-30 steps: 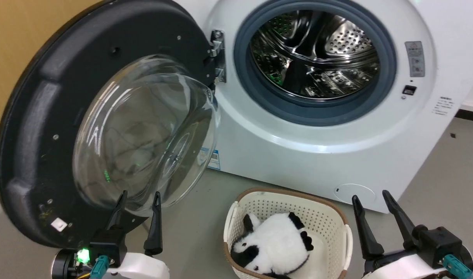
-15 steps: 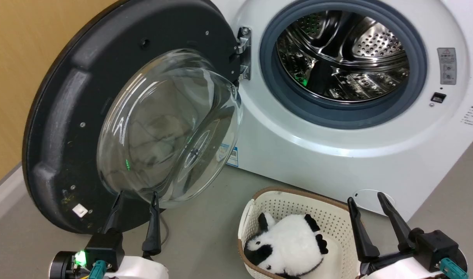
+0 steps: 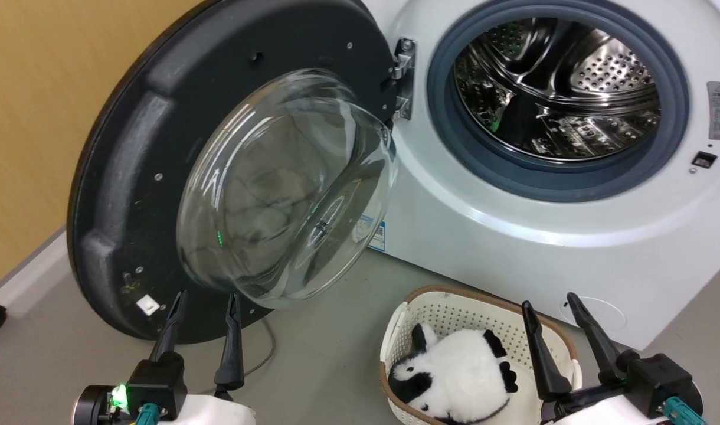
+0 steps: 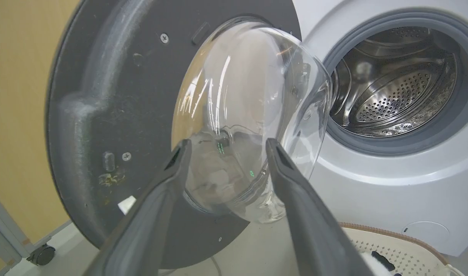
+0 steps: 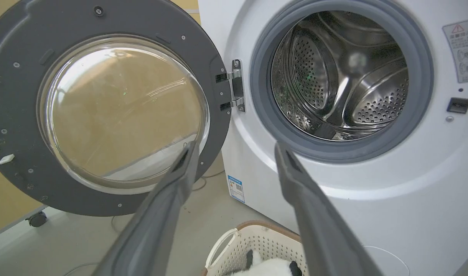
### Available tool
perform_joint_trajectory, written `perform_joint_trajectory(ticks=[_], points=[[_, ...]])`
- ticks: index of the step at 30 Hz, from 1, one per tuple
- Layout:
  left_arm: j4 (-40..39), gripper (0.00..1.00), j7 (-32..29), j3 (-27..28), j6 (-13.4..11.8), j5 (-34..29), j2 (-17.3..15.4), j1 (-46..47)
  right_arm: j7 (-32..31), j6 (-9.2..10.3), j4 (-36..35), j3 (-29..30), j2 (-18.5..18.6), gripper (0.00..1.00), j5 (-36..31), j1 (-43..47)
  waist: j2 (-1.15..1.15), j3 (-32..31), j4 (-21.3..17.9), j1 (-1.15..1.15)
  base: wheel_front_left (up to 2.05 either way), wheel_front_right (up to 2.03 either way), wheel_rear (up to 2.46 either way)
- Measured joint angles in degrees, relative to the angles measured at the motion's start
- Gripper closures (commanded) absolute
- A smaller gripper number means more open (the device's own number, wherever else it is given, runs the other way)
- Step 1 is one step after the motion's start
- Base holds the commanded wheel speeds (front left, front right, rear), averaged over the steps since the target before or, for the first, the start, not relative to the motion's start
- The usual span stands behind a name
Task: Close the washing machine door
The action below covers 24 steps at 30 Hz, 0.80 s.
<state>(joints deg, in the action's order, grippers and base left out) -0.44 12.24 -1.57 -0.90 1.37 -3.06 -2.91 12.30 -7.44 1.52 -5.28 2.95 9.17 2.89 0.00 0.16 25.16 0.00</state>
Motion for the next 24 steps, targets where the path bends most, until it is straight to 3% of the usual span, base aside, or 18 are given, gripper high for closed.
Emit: perform_joint_trajectory(ticks=[24], points=[[-2.4,0.0,2.4,0.3,-0.7,0.0,-0.9,-1.5,2.4,0.0,0.5,-1.4,0.0,0.0,2.0,0.0,0.0,0.0,4.7,0.0,0.0,0.0,0.0]])
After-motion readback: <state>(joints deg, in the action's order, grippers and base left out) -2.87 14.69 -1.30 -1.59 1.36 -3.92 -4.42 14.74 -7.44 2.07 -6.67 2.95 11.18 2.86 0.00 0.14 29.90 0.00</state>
